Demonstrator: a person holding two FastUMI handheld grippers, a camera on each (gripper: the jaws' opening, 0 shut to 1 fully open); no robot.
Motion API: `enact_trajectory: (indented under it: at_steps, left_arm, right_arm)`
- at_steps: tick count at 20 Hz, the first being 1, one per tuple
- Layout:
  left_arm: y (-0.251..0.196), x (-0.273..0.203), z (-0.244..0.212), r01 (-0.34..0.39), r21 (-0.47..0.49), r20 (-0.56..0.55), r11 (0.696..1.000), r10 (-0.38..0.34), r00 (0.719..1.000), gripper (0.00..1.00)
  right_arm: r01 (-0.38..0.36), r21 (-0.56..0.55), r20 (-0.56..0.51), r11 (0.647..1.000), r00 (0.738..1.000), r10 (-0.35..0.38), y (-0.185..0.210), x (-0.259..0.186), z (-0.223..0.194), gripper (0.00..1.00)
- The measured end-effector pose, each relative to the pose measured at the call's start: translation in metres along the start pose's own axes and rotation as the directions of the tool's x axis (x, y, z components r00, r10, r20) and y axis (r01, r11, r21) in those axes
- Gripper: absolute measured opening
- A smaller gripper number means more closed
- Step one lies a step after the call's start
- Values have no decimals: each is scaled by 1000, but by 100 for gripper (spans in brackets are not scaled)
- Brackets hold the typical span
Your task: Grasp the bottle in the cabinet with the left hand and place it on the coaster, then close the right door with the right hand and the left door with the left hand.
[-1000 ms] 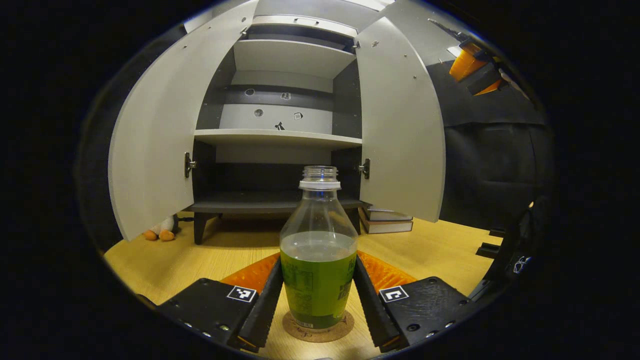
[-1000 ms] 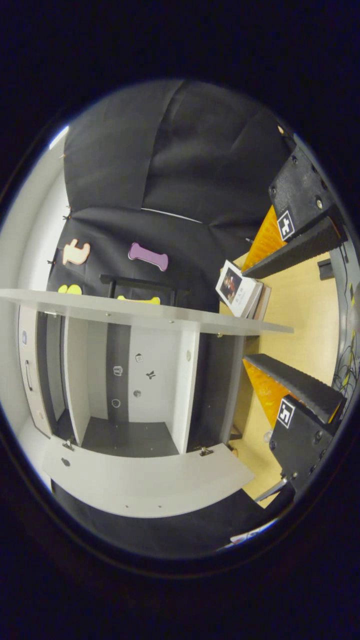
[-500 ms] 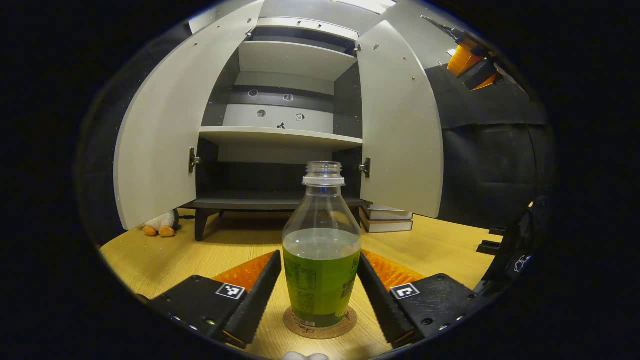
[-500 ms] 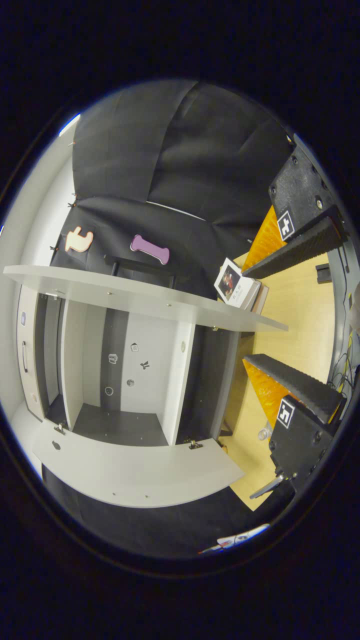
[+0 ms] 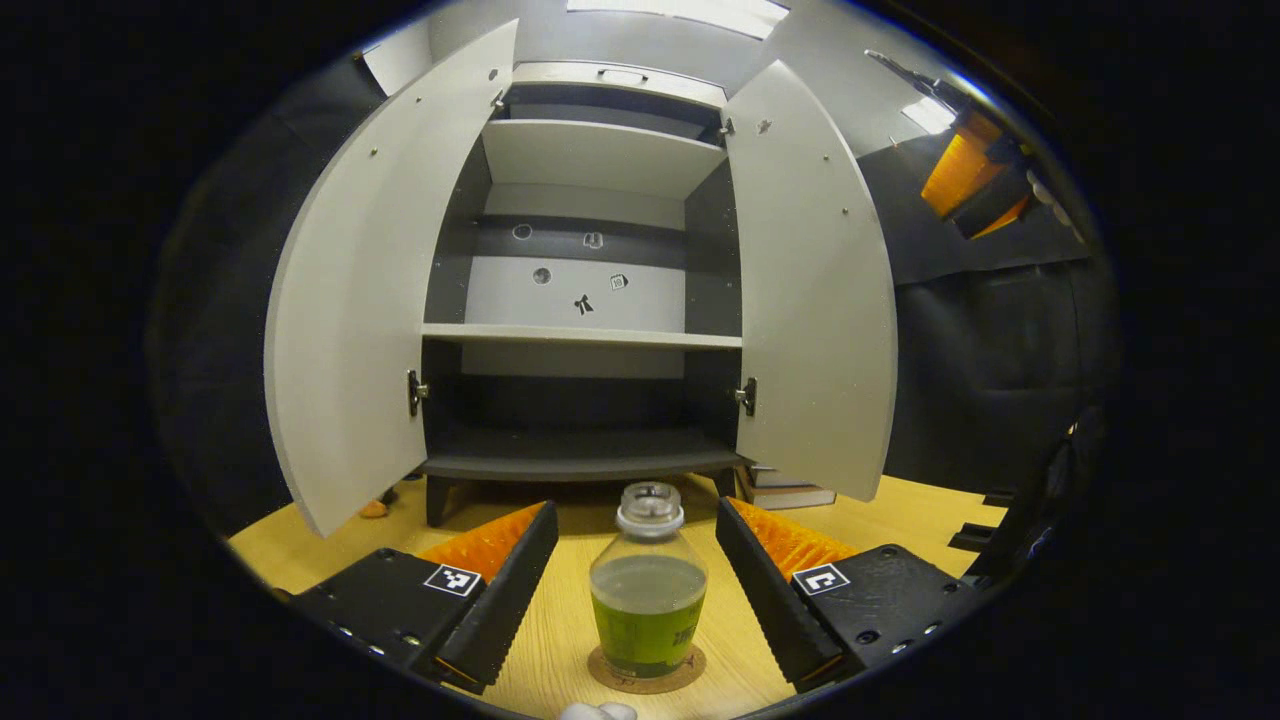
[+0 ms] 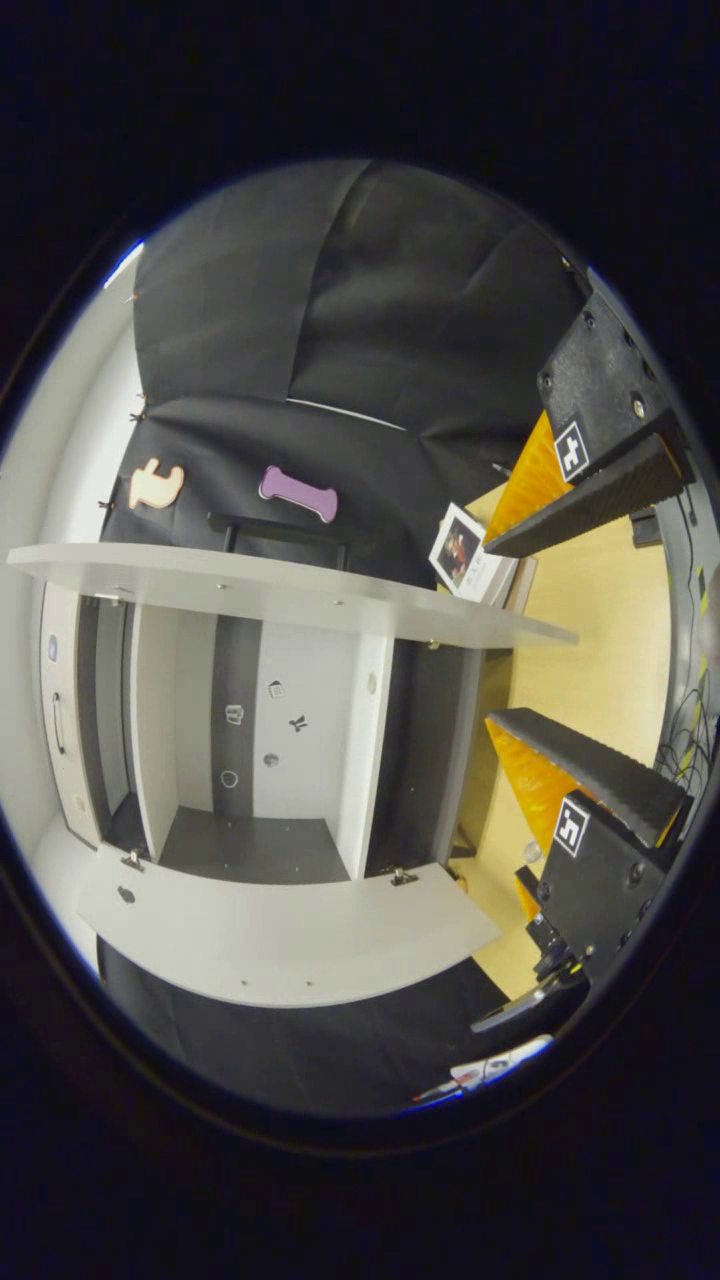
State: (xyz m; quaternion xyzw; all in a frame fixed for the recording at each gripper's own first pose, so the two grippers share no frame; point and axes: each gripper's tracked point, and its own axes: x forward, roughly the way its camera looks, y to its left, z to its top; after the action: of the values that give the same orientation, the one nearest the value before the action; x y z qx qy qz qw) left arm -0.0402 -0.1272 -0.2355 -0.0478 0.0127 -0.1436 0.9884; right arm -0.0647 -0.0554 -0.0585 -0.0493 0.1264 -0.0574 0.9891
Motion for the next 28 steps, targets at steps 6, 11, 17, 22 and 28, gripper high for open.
enact_trajectory:
  at_steps: [6,11,17,22,28]
  left_arm:
    - [24,-11,92,-95,-34,27,995,96,995,97]
    - [60,-38,163,-195,3,57,981,195,979,97]
    - [101,-79,200,-268,29,31,963,267,963,97]
    - [110,-96,198,-294,66,-16,954,296,955,97]
    - [94,-83,203,-270,43,-32,962,271,962,97]
  right_arm:
    - [-41,-15,54,999,998,42,17,0,17,100]
    - [-88,-13,133,996,987,89,37,-3,40,99]
    - [-103,-1,203,995,974,101,45,-6,55,99]
    - [-102,43,188,994,978,92,38,-1,43,100]
    - [-7,90,202,996,979,-12,-33,13,57,99]
